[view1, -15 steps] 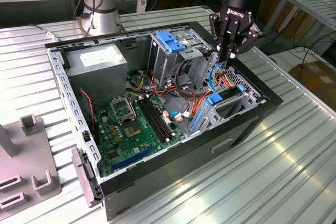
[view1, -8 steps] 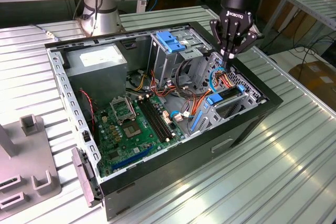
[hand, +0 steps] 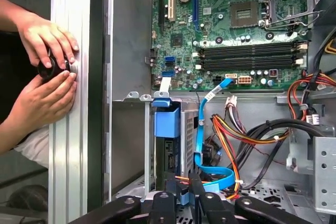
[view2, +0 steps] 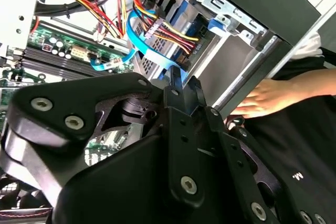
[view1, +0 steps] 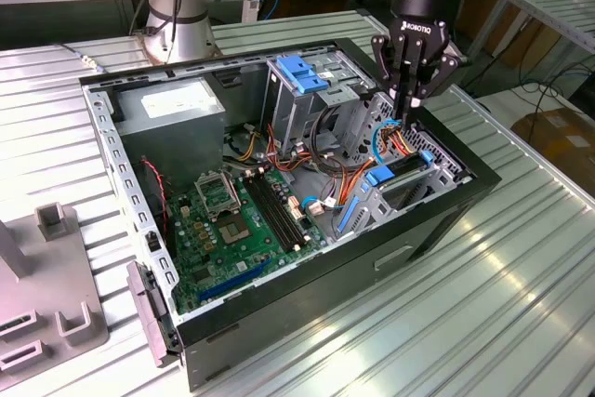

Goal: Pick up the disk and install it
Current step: 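Insert the second disk wire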

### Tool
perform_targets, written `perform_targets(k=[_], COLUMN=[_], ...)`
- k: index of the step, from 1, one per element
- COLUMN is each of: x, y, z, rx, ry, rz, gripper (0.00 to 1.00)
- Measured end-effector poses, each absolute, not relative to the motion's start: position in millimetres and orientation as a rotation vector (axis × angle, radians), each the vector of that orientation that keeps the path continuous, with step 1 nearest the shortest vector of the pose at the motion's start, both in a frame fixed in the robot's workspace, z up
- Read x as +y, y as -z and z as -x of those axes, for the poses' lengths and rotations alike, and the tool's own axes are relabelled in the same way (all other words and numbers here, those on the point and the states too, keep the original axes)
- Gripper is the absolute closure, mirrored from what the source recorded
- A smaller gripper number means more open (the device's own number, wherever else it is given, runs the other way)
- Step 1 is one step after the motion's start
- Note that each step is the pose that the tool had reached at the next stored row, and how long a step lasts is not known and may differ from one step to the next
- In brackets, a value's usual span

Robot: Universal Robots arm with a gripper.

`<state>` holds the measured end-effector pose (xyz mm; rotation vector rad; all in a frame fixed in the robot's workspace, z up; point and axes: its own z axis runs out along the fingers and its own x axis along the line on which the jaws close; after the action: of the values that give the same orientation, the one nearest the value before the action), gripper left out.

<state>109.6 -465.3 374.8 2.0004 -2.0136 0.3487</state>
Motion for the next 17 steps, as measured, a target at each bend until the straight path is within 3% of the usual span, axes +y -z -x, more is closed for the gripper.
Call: perform_targets(k=[12, 14, 17], x=[-461, -461, -461], y=[-362, -361, -361], z=[-110, -110, -110], rx=[-1.985, -1.982, -1.981], ry=[-0.396, -0.400, -0.401], rz=[-1.970, -1.967, -1.967], gripper=[0.76, 0.84, 0.84])
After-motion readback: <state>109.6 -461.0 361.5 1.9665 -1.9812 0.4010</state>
